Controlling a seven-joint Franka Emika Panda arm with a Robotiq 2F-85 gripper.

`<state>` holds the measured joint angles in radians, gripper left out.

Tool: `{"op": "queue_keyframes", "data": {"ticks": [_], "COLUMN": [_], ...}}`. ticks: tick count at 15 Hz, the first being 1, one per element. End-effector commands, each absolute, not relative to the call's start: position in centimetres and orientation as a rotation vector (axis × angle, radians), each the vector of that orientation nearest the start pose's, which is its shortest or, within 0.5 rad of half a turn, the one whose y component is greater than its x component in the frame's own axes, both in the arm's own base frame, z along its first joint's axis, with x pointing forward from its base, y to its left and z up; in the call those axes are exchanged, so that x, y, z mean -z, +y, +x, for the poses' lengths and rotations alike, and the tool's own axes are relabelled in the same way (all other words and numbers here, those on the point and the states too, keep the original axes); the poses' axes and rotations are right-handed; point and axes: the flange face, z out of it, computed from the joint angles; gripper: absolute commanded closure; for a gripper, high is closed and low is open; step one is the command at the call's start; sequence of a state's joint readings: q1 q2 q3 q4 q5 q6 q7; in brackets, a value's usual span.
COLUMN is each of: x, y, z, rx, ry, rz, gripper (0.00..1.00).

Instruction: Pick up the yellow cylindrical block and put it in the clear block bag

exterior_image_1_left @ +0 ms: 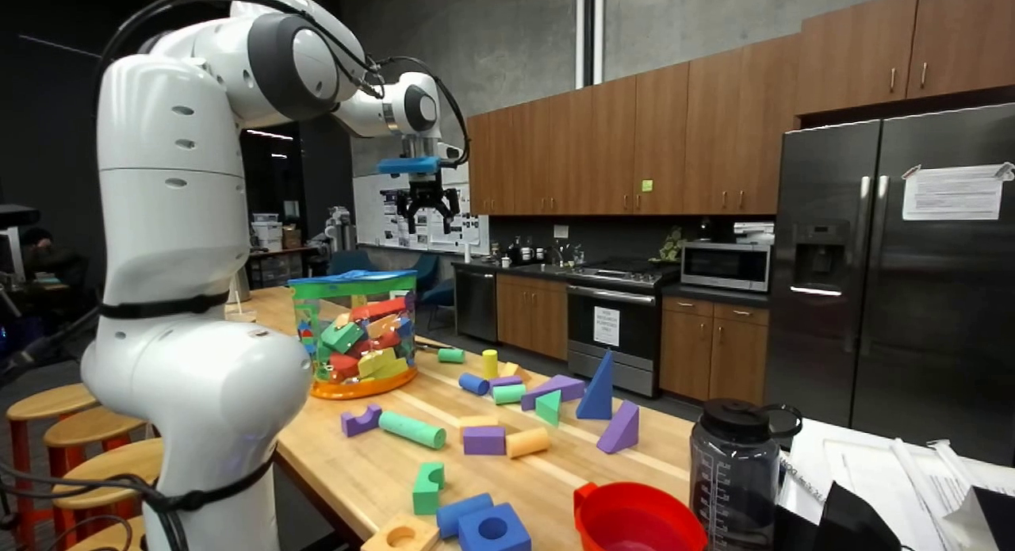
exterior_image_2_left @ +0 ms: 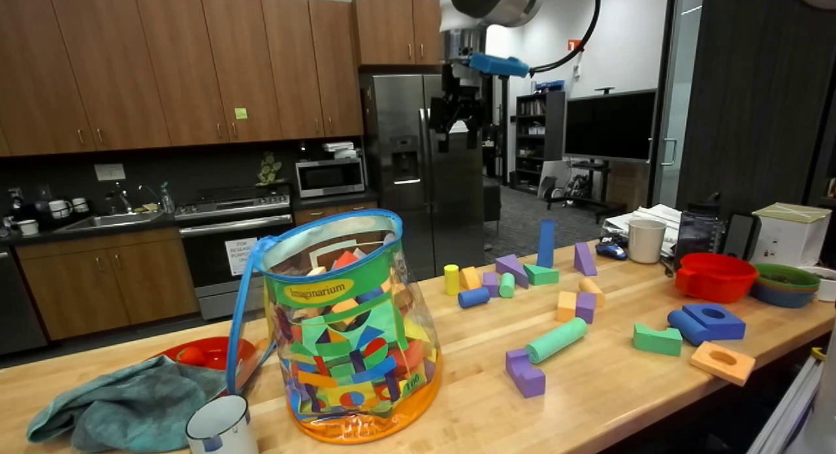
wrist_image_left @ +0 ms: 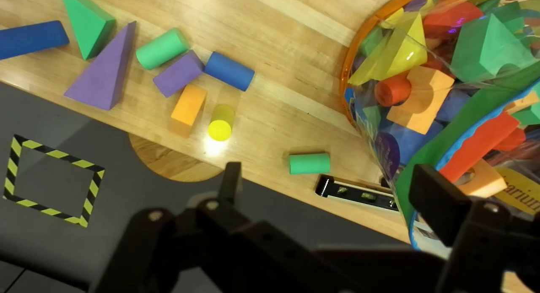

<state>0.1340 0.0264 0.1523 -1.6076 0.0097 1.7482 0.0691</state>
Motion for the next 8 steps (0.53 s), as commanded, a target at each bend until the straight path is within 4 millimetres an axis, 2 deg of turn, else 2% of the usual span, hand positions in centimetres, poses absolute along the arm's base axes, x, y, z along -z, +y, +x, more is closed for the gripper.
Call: {"op": "queue_keyframes", "data": {"ticks": [1, 2, 4, 6, 8], "x": [-61.0, -61.0, -60.2, -58.5, -56.5], "y": [16.4, 16.4, 17.9, 18.7, 18.6], "z": [55.6, 55.6, 54.5, 54.2, 55.0], "rx": [0.170, 0.170, 0.145, 0.108, 0.109], "ry": [-0.334, -0.334, -0.328, -0.327, -0.308], "rz": [-3.086, -3.086, -3.063, -3.064, -3.069], "gripper": [0.00, 0.00, 0.00, 0.00, 0.00]}}
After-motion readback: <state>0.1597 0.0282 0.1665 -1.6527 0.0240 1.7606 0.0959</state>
